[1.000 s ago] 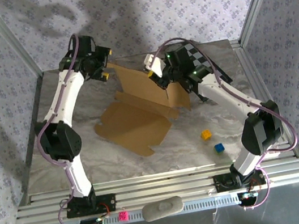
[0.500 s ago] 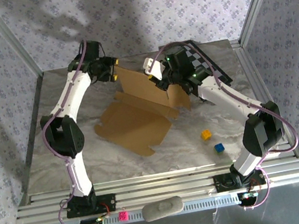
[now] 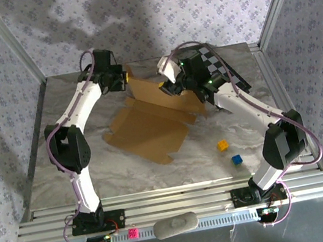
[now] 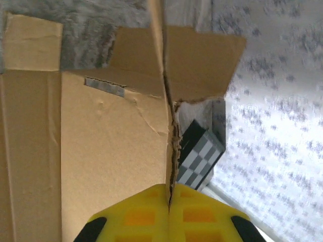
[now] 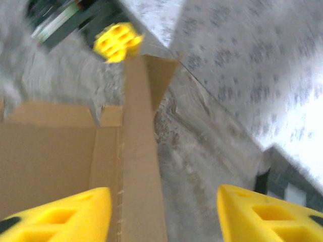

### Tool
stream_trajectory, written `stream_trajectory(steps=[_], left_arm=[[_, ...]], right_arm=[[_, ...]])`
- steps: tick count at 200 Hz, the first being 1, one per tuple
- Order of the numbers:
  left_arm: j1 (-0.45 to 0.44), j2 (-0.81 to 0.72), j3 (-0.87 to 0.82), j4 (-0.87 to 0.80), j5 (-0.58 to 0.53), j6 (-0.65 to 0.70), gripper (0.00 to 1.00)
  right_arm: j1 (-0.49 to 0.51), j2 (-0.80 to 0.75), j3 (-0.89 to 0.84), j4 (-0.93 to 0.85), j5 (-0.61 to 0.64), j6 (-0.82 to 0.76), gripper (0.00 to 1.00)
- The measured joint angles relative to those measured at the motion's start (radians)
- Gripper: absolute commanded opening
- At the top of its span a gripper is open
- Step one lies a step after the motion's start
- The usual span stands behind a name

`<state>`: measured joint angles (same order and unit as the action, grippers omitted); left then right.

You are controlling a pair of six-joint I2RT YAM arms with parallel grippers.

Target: Fold the paper box

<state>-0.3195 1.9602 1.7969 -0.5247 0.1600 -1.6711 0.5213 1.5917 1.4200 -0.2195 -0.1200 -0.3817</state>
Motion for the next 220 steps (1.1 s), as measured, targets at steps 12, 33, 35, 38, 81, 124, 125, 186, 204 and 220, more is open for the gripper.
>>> stream_trajectory(steps=[12, 33, 35, 38, 81, 124, 125, 186, 204, 220], left_arm=[[-0.013, -0.03, -0.061, 0.052, -0.048, -0.061, 0.0], [-0.036, -0.049, -0.097, 0.108, -0.119, -0.137, 0.0], [-0.037, -0.049, -0.097, 0.112, -0.124, -0.141, 0.0], [-0.04, -0.049, -0.098, 0.121, -0.133, -0.151, 0.0], [-0.068, -0.048, -0.102, 0.167, -0.208, -0.227, 0.0], [-0.09, -0.045, -0.102, 0.17, -0.225, -0.242, 0.0], [-0.09, -0.045, -0.102, 0.17, -0.225, -0.242, 0.0], [-0.095, -0.054, -0.131, 0.186, -0.236, -0.242, 0.0], [-0.096, -0.066, -0.148, 0.186, -0.236, -0.242, 0.0], [-0.098, -0.07, -0.157, 0.187, -0.238, -0.242, 0.0]], right_arm=[[-0.004, -0.032, 0.008, -0.037, 0.042, 0.184, 0.62], [-0.015, -0.119, 0.043, -0.144, 0.1, 0.578, 0.63], [-0.016, -0.131, 0.045, -0.154, 0.102, 0.636, 0.63], [-0.018, -0.146, 0.045, -0.162, 0.109, 0.693, 0.63], [-0.008, -0.312, -0.072, -0.1, 0.107, 1.559, 0.65], [0.045, -0.057, -0.083, 0.06, 0.141, 1.962, 0.67], [0.045, -0.048, -0.081, 0.06, 0.142, 1.969, 0.67], [0.016, 0.1, -0.01, 0.106, 0.161, 2.099, 0.56], [0.007, 0.124, 0.019, 0.13, 0.163, 2.099, 0.5], [0.004, 0.147, 0.035, 0.146, 0.162, 2.104, 0.45]])
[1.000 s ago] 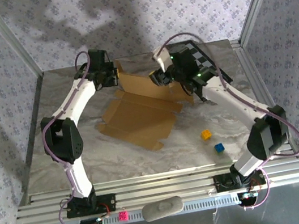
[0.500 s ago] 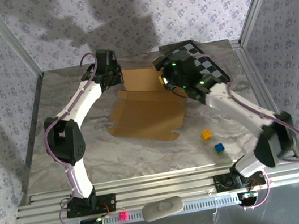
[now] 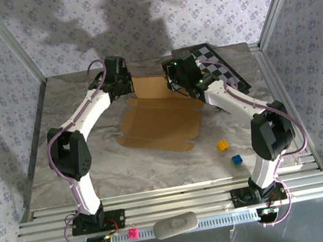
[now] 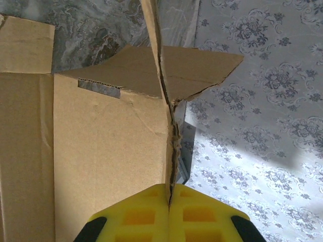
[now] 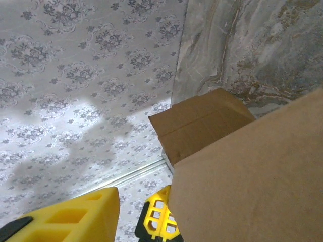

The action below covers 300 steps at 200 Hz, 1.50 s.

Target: Fold the paper box

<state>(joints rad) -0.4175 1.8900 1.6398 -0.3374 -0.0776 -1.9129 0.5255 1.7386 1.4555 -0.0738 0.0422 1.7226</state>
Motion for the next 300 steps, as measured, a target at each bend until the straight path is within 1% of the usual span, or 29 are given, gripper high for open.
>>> stream_trajectory(steps=[11, 36, 46, 59, 62, 64, 72, 84, 89, 92, 102, 121, 145, 171, 182, 193, 209, 228, 244, 258, 283, 300], left_arm=[[0.0, 0.0, 0.0, 0.001, -0.003, 0.0, 0.0], [-0.003, 0.0, -0.001, 0.001, -0.01, 0.0, 0.0], [-0.003, 0.0, -0.001, 0.001, -0.015, 0.0, 0.0], [-0.002, 0.0, -0.001, 0.005, -0.018, 0.004, 0.0], [-0.002, -0.001, -0.001, 0.006, -0.017, 0.005, 0.05], [-0.002, -0.002, -0.001, 0.007, -0.017, 0.008, 0.11], [-0.002, -0.003, -0.001, 0.008, -0.015, 0.019, 0.36], [-0.002, -0.011, -0.001, -0.002, -0.002, 0.048, 0.64], [-0.002, -0.018, -0.001, -0.013, 0.0, 0.064, 0.72], [-0.002, -0.023, -0.001, -0.019, 0.002, 0.077, 0.75], [0.001, -0.051, -0.001, -0.054, 0.002, 0.117, 0.78], [0.019, -0.137, -0.001, -0.127, -0.007, 0.217, 0.79], [0.091, -0.298, 0.0, -0.208, -0.059, 0.377, 0.78], [0.19, -0.443, -0.005, -0.254, -0.108, 0.531, 0.71], [0.225, -0.483, -0.022, -0.266, -0.111, 0.591, 0.67], [0.251, -0.509, -0.053, -0.265, -0.103, 0.653, 0.66], [0.268, -0.505, -0.09, -0.264, -0.06, 0.726, 0.66], [0.276, -0.444, -0.114, -0.253, 0.055, 0.766, 0.63], [0.264, -0.377, -0.12, -0.239, 0.143, 0.772, 0.62], [0.242, -0.335, -0.127, -0.235, 0.194, 0.772, 0.61], [0.207, -0.319, -0.155, -0.235, 0.26, 0.766, 0.61], [0.203, -0.316, -0.16, -0.236, 0.294, 0.76, 0.61]], right_arm=[[0.0, 0.016, 0.008, 0.003, -0.002, -0.001, 0.43], [0.0, 0.054, 0.037, -0.008, -0.005, -0.005, 0.32], [-0.002, 0.064, 0.05, -0.018, -0.008, -0.005, 0.21], [-0.006, 0.069, 0.062, -0.036, -0.016, -0.011, 0.05], [-0.008, 0.07, 0.064, -0.042, -0.018, -0.015, 0.02], [-0.009, 0.07, 0.066, -0.046, -0.02, -0.02, 0.0], [-0.014, 0.071, 0.072, -0.052, -0.028, -0.016, 0.0], [-0.025, 0.071, 0.087, -0.059, -0.044, -0.025, 0.0], [-0.031, 0.071, 0.092, -0.06, -0.055, -0.031, 0.0], [-0.035, 0.071, 0.094, -0.061, -0.062, -0.035, 0.0], [-0.052, 0.071, 0.101, -0.061, -0.092, -0.05, 0.0], [-0.091, 0.071, 0.109, -0.073, -0.184, -0.101, 0.0], [-0.139, 0.069, 0.12, -0.084, -0.349, -0.168, 0.0], [-0.17, 0.054, 0.104, -0.093, -0.488, -0.221, 0.0], [-0.177, 0.035, 0.093, -0.112, -0.54, -0.238, 0.0], [-0.182, 0.019, 0.09, -0.133, -0.586, -0.254, 0.0], [-0.187, 0.001, 0.084, -0.137, -0.631, -0.27, 0.0], [-0.188, 0.01, 0.077, -0.109, -0.662, -0.264, 0.0], [-0.188, 0.059, 0.097, -0.084, -0.678, -0.256, 0.0], [-0.189, 0.121, 0.133, -0.074, -0.686, -0.249, 0.0], [-0.191, 0.217, 0.195, -0.063, -0.687, -0.242, 0.0], [-0.192, 0.254, 0.225, -0.055, -0.691, -0.234, 0.0]])
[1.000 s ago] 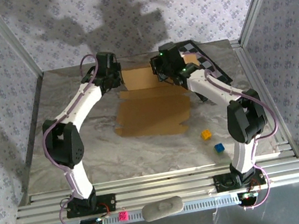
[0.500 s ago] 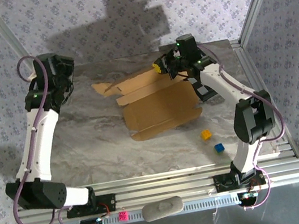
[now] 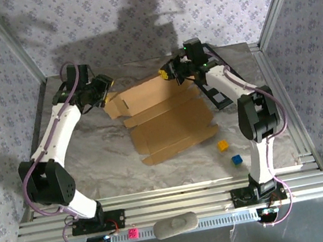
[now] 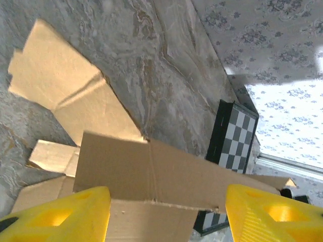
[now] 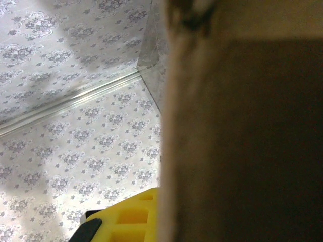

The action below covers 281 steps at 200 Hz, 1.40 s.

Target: Fold the paper box

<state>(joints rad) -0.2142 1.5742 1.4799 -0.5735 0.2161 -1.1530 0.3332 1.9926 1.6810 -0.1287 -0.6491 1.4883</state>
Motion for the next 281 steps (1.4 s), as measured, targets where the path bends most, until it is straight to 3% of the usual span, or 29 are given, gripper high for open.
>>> stream_trajectory(steps=[95, 135, 236, 260, 281], left_arm=[[-0.002, 0.113, -0.001, 0.055, 0.062, -0.026, 0.61], [-0.002, 0.151, 0.033, 0.054, 0.069, -0.047, 0.68], [0.001, 0.182, 0.036, 0.172, 0.161, -0.12, 0.6], [-0.029, 0.206, 0.036, 0.189, 0.162, -0.146, 0.53], [-0.039, 0.209, 0.04, 0.194, 0.151, -0.169, 0.35]], right_arm=[[-0.002, 0.027, 0.02, 0.081, -0.003, 0.049, 0.0], [-0.008, 0.027, 0.02, 0.082, -0.003, 0.049, 0.0], [-0.017, 0.029, 0.02, 0.103, -0.014, 0.068, 0.0], [-0.017, 0.031, 0.019, 0.107, -0.014, 0.075, 0.0], [-0.017, 0.031, 0.019, 0.107, -0.014, 0.076, 0.0]])
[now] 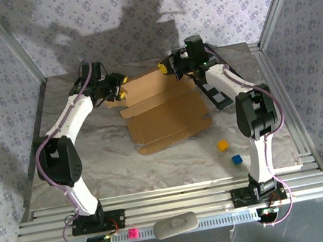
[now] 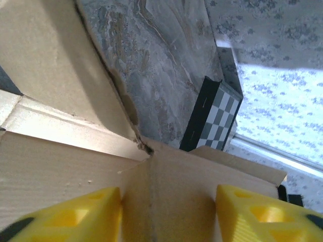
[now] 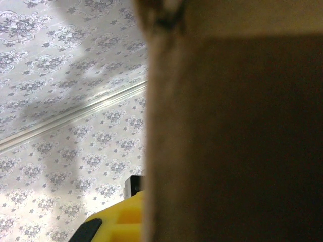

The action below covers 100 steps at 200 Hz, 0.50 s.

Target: Fold the paper box

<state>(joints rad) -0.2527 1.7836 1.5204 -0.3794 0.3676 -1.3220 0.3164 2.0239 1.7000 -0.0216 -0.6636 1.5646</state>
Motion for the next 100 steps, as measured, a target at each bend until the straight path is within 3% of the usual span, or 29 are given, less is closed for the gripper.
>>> stream_trajectory(steps=[29, 38, 49, 56, 70, 79, 87, 100], left_arm=[[0.002, -0.001, 0.013, 0.018, -0.016, -0.018, 0.06], [0.004, -0.001, 0.017, 0.025, -0.018, -0.031, 0.0], [0.005, -0.003, 0.018, 0.03, -0.024, -0.036, 0.0], [0.008, -0.004, 0.018, 0.031, -0.026, -0.043, 0.08], [0.009, -0.005, 0.018, 0.033, -0.027, -0.047, 0.47], [0.011, -0.007, 0.018, 0.026, -0.029, -0.038, 0.65], [0.018, -0.011, 0.018, 0.013, -0.037, -0.027, 0.72], [0.033, -0.027, 0.018, -0.025, -0.055, -0.002, 0.74]], right_arm=[[0.0, 0.0, -0.003, 0.002, 0.001, 0.007, 0.0], [0.0, 0.0, -0.006, 0.0, 0.002, 0.011, 0.0], [0.002, 0.0, -0.009, 0.001, 0.004, 0.018, 0.0], [0.002, 0.0, -0.01, 0.003, 0.005, 0.019, 0.0], [0.002, 0.0, -0.011, 0.004, 0.005, 0.022, 0.0], [0.002, 0.0, -0.011, 0.008, 0.005, 0.022, 0.0], [0.0, 0.0, -0.012, 0.015, 0.005, 0.023, 0.0], [-0.005, 0.0, -0.014, 0.023, 0.005, 0.025, 0.0]])
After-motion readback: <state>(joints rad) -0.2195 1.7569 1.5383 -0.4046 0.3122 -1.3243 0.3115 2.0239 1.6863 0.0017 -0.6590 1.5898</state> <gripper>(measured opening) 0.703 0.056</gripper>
